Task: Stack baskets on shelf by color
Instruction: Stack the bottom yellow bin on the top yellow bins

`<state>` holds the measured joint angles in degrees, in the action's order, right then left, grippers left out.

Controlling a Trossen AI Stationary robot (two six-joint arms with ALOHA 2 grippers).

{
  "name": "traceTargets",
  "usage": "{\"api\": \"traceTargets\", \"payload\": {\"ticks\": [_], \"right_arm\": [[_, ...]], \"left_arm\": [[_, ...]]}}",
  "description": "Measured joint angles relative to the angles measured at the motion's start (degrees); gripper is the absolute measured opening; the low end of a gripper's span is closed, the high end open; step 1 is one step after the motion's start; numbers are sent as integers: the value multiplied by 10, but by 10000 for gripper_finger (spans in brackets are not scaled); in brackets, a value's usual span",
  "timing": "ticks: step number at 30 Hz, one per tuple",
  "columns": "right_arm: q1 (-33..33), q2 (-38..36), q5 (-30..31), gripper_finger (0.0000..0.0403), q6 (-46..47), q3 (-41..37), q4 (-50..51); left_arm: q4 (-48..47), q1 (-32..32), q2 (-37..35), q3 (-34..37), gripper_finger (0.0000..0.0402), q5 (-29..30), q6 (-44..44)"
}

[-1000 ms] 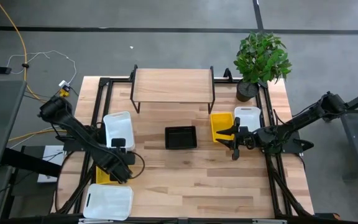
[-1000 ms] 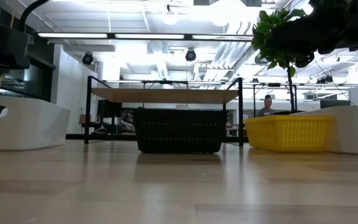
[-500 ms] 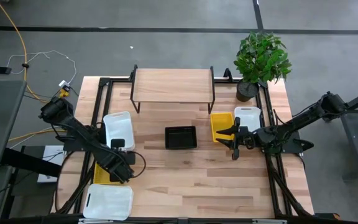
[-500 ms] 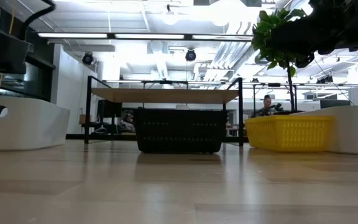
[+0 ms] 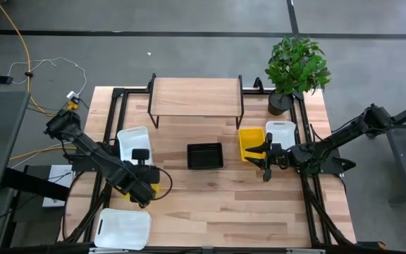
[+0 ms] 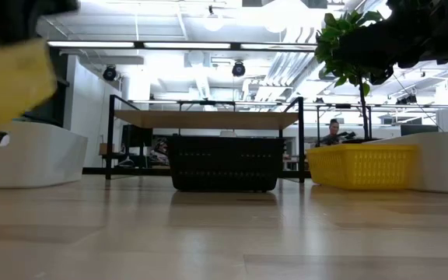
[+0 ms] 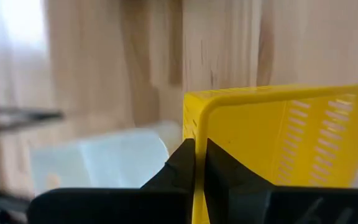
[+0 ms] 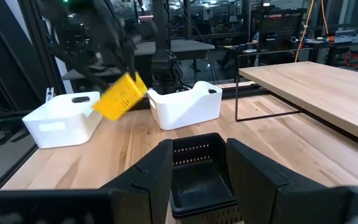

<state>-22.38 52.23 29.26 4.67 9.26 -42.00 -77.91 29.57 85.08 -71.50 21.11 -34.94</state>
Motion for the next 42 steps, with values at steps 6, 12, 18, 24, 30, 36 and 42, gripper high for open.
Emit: {"api": "traceTargets", "payload": {"ticks": [6,12,18,24,30,36,42], "right_arm": [[0,0,-4,138,12,0,-12],[0,0,-16,138,24,0,-35],[0,0,-18,138,28,0,-52],[-9,9,-5,138,30,20,-55],[-41,92,104,138,-8,131,50],[-73,194,355,138,-21,268,199],[-85,282,461,138,-23,342,227]], "left_arm": [[40,-22,0,-96,1,161,84],[184,-91,0,-99,0,312,194],[482,-180,3,-35,0,309,289],[816,-227,6,66,0,261,358],[970,-248,6,136,0,302,353],[1005,-252,6,156,0,366,346],[1027,-252,6,156,0,372,342]]}}
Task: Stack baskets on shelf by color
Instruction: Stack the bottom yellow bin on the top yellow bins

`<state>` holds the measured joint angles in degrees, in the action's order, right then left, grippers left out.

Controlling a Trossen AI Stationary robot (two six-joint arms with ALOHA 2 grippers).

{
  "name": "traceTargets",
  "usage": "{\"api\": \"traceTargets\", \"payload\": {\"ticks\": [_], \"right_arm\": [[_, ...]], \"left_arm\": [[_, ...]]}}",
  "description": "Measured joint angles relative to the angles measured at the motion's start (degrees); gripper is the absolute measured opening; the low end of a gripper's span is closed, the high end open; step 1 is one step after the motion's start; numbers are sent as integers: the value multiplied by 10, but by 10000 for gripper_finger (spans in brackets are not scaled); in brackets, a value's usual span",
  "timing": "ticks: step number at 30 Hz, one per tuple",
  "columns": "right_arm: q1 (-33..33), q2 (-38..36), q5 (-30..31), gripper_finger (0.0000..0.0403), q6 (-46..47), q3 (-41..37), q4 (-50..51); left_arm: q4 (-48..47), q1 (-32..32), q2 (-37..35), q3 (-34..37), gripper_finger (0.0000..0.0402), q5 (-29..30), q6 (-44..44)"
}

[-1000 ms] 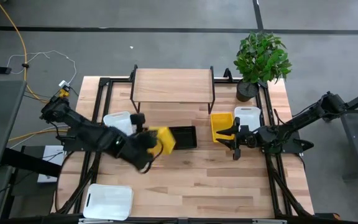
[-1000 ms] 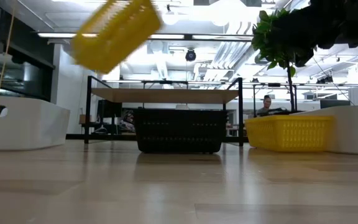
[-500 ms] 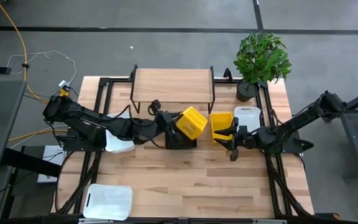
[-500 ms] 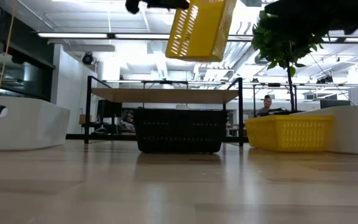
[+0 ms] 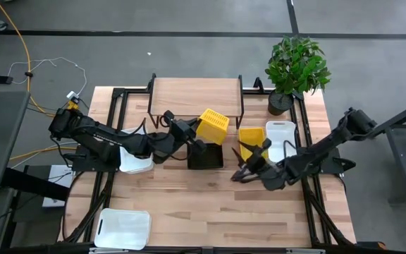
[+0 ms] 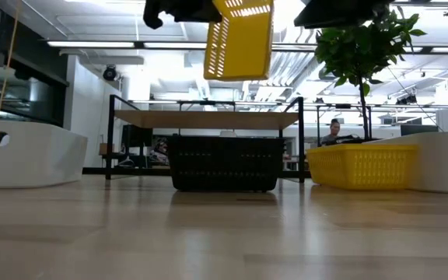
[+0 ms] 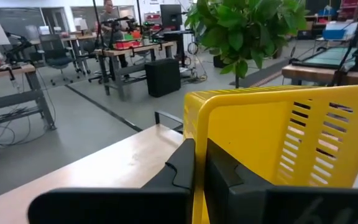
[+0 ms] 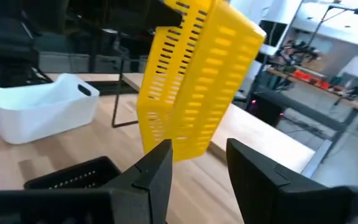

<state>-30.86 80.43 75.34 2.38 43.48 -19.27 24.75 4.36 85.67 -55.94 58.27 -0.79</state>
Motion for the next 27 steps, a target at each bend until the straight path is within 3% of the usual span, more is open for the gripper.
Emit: {"api": "traceTargets", "payload": {"ticks": [8,20,27], "right_arm": [[18,46,9,155,-24,38,-3],[55,48,-4,303,23,37,-28],[71,48,3,312,35,37,-26]], "left_arm": [[9,0,0,0,0,-2,-1],[37,-5,0,0,0,-26,-36],[98,-17,53,0,0,-41,-46]]}}
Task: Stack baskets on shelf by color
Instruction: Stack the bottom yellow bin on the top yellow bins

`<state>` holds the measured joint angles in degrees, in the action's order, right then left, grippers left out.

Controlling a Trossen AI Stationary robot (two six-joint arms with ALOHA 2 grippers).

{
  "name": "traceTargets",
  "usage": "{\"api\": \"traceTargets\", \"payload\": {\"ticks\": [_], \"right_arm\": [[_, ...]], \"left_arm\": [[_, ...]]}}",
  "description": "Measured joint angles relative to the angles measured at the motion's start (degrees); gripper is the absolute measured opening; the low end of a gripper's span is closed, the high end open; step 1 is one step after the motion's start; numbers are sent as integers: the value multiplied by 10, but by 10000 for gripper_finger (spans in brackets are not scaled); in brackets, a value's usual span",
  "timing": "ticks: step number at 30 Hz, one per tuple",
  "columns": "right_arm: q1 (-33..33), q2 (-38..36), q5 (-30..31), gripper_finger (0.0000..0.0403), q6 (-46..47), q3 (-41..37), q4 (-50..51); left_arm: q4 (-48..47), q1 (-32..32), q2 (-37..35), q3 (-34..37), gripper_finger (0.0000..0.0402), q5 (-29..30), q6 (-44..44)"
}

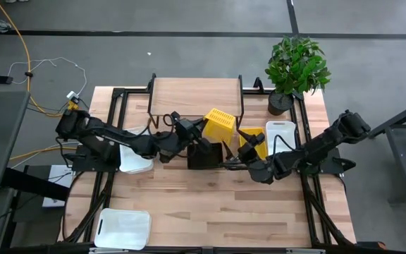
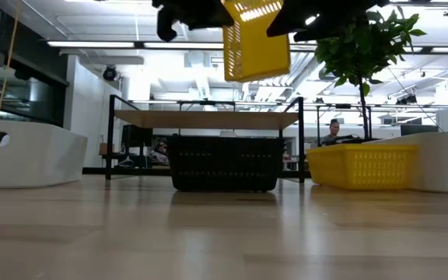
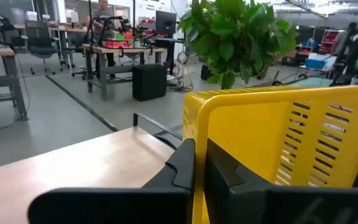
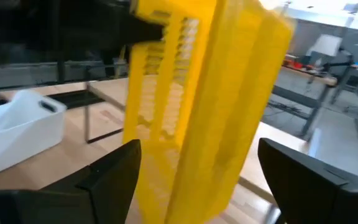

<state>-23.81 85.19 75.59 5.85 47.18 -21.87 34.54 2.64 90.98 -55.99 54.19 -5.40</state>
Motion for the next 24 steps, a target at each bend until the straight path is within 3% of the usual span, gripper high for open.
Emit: {"api": "traceTargets", "payload": {"ticks": [7,11,15,24], "right_arm": [[6,9,73,310,18,0,17],[6,12,115,284,31,0,29],[6,13,123,220,37,0,30],[7,12,146,15,48,-1,49]], "left_arm": [[69,0,41,0,0,-3,6],[77,0,42,0,0,-3,10],[80,0,42,0,4,-12,11],[83,2,42,0,32,-86,30]]}}
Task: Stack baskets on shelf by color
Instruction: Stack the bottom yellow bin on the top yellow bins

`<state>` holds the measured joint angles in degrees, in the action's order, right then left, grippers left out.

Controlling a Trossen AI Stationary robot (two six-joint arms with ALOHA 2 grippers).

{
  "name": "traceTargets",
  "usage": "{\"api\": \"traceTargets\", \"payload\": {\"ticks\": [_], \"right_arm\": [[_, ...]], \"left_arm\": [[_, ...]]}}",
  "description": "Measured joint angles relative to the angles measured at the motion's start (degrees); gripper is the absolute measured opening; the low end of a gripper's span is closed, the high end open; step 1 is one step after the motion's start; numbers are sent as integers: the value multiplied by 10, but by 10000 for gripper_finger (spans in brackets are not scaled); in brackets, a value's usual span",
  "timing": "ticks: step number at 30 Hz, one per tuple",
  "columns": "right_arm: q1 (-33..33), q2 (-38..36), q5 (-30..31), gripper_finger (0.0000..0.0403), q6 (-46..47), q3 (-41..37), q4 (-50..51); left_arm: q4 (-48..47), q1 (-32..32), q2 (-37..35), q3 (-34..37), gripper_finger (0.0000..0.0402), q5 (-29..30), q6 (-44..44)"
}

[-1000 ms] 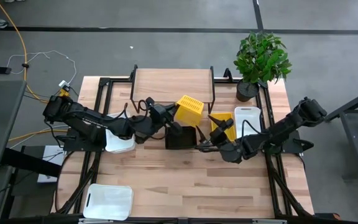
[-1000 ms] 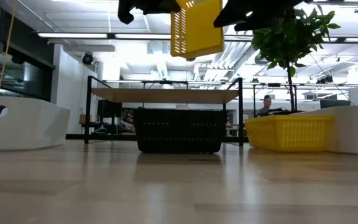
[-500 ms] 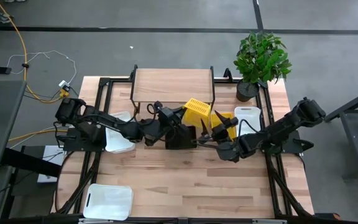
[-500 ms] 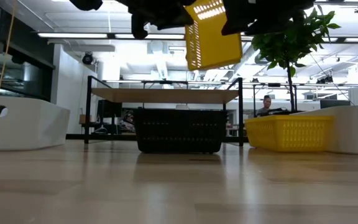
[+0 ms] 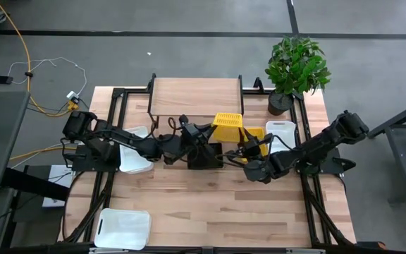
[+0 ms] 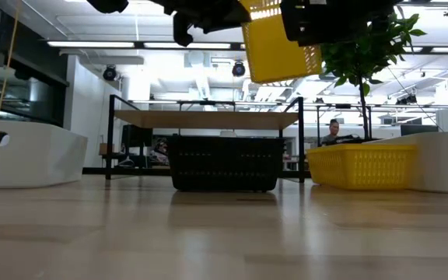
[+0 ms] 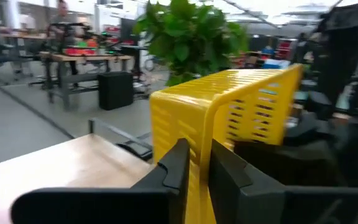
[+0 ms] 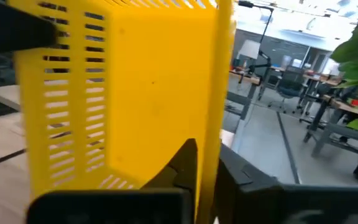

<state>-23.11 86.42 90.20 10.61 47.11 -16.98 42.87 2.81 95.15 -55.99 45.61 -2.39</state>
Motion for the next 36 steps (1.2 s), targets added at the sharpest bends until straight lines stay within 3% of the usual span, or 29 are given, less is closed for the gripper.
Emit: {"api": "traceTargets", "payload": {"ticks": [5,10,13,18,21,25,32,36], "right_arm": [[-1,0,6,26,26,-1,16],[4,0,3,4,31,-1,18],[3,0,-3,6,30,-1,19],[3,-2,-12,2,17,0,27],[3,-6,-12,0,12,0,37],[2,-22,-7,0,14,0,69],[-39,-111,-3,0,27,0,169],[-76,-172,-14,0,85,0,237]], "left_arm": [[2,4,0,0,70,-63,-4],[-1,22,-1,0,124,-89,11],[-2,42,-1,0,155,-69,57],[-12,84,-19,0,193,16,146],[-40,109,-44,0,203,57,179],[-117,129,-76,0,204,63,166],[-302,139,-124,0,203,-6,65],[-353,137,-127,0,203,-11,34]]}}
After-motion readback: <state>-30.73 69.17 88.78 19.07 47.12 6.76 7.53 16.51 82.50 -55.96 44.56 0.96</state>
